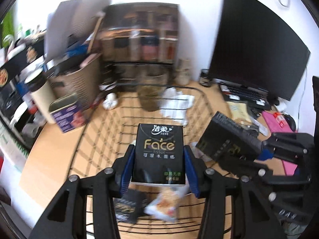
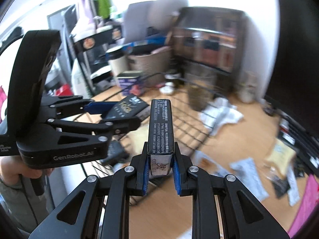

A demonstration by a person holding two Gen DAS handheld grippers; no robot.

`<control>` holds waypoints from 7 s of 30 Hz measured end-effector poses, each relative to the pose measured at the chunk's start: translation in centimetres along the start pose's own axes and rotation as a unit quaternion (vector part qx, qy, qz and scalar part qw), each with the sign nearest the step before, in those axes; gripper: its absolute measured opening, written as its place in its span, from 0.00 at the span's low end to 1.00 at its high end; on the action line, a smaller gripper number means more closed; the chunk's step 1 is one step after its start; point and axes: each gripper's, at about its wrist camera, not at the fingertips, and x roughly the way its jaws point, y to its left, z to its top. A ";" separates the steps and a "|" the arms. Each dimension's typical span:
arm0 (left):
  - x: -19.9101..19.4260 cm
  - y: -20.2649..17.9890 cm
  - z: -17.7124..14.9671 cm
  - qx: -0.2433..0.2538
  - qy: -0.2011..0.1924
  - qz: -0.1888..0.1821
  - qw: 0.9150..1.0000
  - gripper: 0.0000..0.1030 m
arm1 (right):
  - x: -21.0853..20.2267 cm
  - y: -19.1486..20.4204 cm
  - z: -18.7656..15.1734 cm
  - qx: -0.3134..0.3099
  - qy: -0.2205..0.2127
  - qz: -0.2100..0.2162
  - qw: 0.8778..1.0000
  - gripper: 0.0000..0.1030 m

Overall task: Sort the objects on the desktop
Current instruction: 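Carry both held packs over the wire basket and release them, then move both open grippers back over the desk toward the remaining packets, then position the left gripper over the Aji biscuit packet while the right approaches a white wrapped packet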

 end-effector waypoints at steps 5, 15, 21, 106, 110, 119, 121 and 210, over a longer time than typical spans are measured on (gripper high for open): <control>1.0 2.0 -0.3 -0.018 0.023 0.027 0.999 0.73 | 2.1 1.1 0.0 0.011 0.015 -0.001 1.000 0.29; 0.6 -1.1 0.1 -0.002 0.013 0.000 1.000 0.81 | -0.3 -2.5 -0.9 0.043 -0.002 -0.024 0.999 0.48; 1.1 -7.9 0.1 0.062 0.022 -0.032 0.997 0.81 | -3.8 -7.3 -4.1 0.085 -0.002 -0.062 0.995 0.48; 12.0 -18.1 -3.9 0.049 0.160 -0.063 0.984 0.81 | 3.7 -20.9 -9.0 0.111 0.104 -0.057 0.987 0.48; 11.8 -17.9 -4.2 0.048 0.159 -0.067 0.984 0.81 | 5.0 -20.6 -8.6 0.092 0.101 -0.068 0.988 0.48; 13.7 -20.1 -5.0 0.062 0.178 -0.101 0.977 0.82 | 2.4 -21.8 -10.7 0.090 0.114 -0.098 0.985 0.25; 13.9 -21.3 -4.8 0.066 0.175 -0.111 0.976 0.83 | 1.3 -22.2 -11.6 0.097 0.115 -0.105 0.983 0.25; 15.1 -23.7 -4.9 0.096 0.163 -0.073 0.979 0.87 | -1.6 -24.5 -14.7 0.154 0.100 -0.072 0.980 0.21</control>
